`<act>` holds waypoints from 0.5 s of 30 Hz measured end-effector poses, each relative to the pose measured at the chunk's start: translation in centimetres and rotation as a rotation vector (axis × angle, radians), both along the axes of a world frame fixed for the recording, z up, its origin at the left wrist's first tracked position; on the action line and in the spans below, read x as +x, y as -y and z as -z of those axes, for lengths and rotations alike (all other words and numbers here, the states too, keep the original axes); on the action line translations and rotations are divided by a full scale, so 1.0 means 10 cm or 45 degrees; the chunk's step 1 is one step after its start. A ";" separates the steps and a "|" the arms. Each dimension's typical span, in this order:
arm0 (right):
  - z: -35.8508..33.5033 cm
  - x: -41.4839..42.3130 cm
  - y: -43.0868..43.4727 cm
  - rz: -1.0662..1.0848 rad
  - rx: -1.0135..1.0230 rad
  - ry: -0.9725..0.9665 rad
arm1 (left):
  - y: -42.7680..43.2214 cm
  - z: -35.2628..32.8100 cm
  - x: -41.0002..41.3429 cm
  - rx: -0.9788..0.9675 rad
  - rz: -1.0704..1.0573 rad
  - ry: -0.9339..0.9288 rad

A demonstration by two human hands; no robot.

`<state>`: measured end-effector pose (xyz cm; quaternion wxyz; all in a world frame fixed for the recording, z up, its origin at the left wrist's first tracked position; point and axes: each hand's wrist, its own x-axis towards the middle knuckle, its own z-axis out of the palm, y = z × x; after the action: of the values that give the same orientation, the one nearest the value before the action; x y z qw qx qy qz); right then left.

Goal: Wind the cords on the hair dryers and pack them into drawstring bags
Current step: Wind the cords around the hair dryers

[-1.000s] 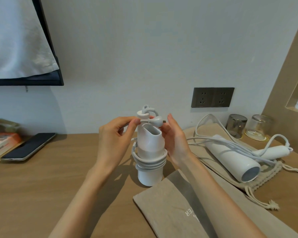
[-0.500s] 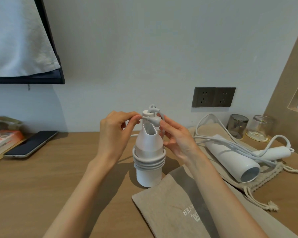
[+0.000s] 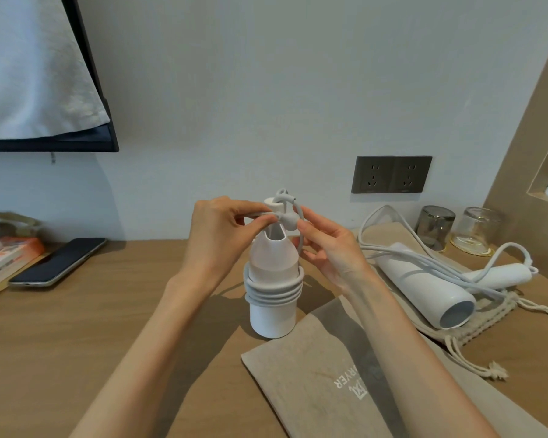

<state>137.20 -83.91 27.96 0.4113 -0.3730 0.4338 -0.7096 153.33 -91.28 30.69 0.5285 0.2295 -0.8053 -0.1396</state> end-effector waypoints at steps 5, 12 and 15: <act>0.01 0.02 -0.01 0.108 -0.035 -0.050 | -0.03 -0.06 0.01 0.154 0.044 0.044; 0.03 0.04 -0.04 0.317 -0.131 -0.356 | -0.09 -0.11 -0.02 0.304 -0.024 0.112; 0.01 0.06 -0.06 0.365 -0.157 -0.496 | -0.07 -0.13 -0.01 0.350 -0.017 0.129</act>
<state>137.84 -83.28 27.84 0.1914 -0.4616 0.5093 -0.7007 153.18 -90.53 32.00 0.4516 0.3119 -0.8027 -0.2332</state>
